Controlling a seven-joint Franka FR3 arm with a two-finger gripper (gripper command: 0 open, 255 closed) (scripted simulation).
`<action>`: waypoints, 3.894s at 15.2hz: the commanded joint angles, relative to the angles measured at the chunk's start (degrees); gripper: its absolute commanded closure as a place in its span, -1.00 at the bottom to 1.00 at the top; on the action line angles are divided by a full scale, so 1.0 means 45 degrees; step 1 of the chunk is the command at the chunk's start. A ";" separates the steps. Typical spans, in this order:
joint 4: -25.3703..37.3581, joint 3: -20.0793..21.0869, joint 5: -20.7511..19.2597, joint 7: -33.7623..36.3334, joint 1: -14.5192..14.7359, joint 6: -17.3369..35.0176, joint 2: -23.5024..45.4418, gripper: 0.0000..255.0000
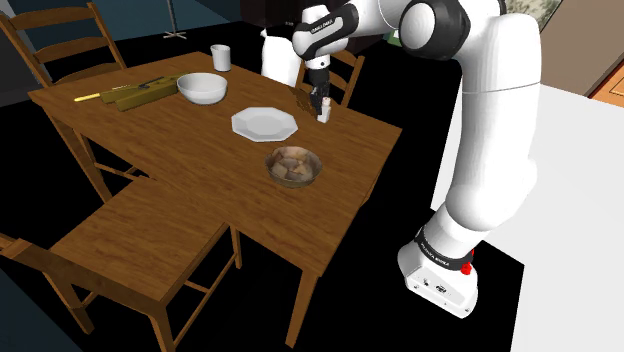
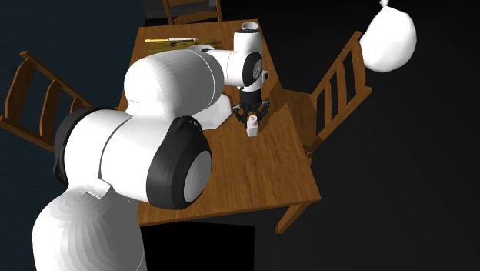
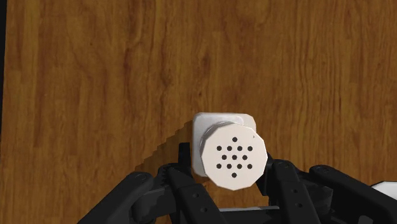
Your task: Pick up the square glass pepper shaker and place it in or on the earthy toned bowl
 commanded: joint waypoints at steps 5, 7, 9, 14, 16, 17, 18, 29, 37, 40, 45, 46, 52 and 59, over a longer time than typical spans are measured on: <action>-0.0008 -0.0005 -0.0004 -0.0002 -0.0005 0.0003 0.0000 1.00; -0.0005 -0.0004 -0.0003 0.0000 -0.0004 0.0004 0.0003 1.00; 0.0126 -0.0013 -0.0014 -0.0026 0.0005 -0.0267 -0.0139 1.00; 0.0523 -0.0034 -0.0037 -0.0096 0.0022 -0.0968 -0.0449 1.00; 0.0698 -0.0042 -0.0045 -0.0125 0.0027 -0.1253 -0.0562 1.00; 0.0793 -0.0046 -0.0049 -0.0140 0.0030 -0.1399 -0.0612 1.00; 0.0899 -0.0049 -0.0052 -0.0156 0.0031 -0.1547 -0.0657 1.00; 0.2249 -0.0085 -0.0077 -0.0343 0.0039 -0.3238 -0.1012 1.00; 0.3578 -0.0108 -0.0076 -0.0508 0.0018 -0.4580 -0.1036 1.00; 0.4060 -0.0115 -0.0072 -0.0565 0.0006 -0.5021 -0.0999 1.00; 0.0936 0.0202 -0.0279 0.0657 0.0909 -0.4215 -0.3178 1.00; 0.0421 0.0284 -0.0303 0.0909 0.1072 -0.4107 -0.3556 1.00; -0.2142 0.0898 -0.0307 0.2457 0.1965 -0.3694 -0.5536 1.00; -0.4264 0.1818 0.0013 0.4314 0.2922 -0.3535 -0.7321 1.00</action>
